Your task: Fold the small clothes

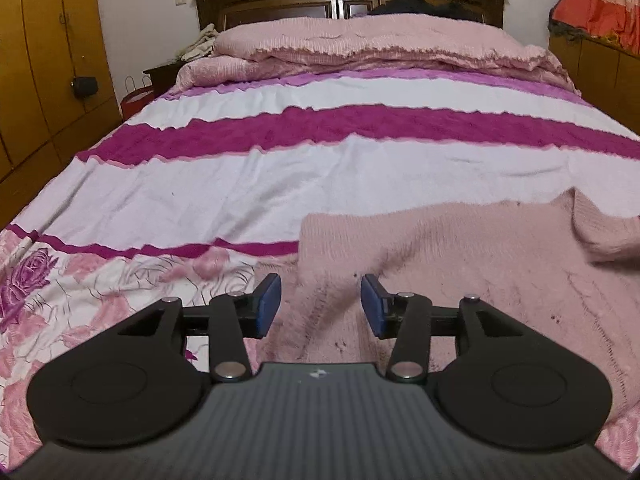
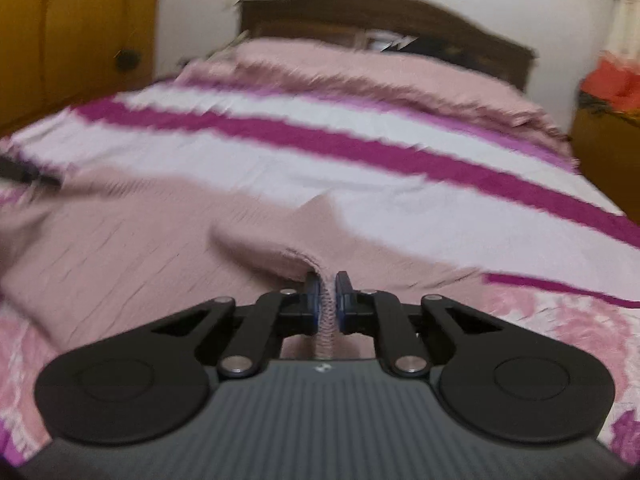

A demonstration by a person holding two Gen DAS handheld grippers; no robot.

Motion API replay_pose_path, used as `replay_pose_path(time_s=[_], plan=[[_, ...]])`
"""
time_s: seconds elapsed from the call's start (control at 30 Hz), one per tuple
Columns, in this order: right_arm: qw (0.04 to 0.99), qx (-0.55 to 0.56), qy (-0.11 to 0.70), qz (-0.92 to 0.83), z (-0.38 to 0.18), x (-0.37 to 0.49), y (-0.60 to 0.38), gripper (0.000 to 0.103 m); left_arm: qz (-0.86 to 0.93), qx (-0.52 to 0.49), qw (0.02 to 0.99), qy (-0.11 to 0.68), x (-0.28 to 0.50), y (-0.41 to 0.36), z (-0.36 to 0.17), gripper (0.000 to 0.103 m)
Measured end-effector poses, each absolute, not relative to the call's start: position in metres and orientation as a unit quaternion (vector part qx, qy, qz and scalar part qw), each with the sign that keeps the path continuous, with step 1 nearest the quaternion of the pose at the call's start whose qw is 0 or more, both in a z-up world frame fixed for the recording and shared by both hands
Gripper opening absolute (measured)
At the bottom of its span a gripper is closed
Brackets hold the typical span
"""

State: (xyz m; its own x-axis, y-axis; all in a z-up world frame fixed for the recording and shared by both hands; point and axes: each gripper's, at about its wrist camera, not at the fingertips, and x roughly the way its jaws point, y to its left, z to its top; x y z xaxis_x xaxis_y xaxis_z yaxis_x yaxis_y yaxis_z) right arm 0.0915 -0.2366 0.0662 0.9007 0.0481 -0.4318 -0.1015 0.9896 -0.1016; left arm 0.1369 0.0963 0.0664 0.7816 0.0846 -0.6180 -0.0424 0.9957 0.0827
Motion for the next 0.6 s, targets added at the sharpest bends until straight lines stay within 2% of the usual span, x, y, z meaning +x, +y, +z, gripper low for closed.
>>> replay_pose_path(time_s=[0.1,0.37,0.47,0.6], plan=[[0.977,-0.027,0.213,-0.007,0.070,0.095,-0.263,0.011,0.042,0.033,0.941,0.334,0.141,0.097,0.057,0.052],[0.949,0.121,0.283,-0.068,0.038,0.126,-0.328,0.015,0.055,0.023,0.938,0.343,0.152,0.111,0.044,0.055],[0.948,0.149,0.272,-0.078,0.042,0.120,-0.336,0.025,0.055,0.025,0.939,0.338,0.153,0.113,0.047,0.055],[0.954,0.145,0.244,-0.092,0.054,0.106,-0.333,0.026,0.057,0.029,0.939,0.339,0.158,0.115,0.049,0.056]])
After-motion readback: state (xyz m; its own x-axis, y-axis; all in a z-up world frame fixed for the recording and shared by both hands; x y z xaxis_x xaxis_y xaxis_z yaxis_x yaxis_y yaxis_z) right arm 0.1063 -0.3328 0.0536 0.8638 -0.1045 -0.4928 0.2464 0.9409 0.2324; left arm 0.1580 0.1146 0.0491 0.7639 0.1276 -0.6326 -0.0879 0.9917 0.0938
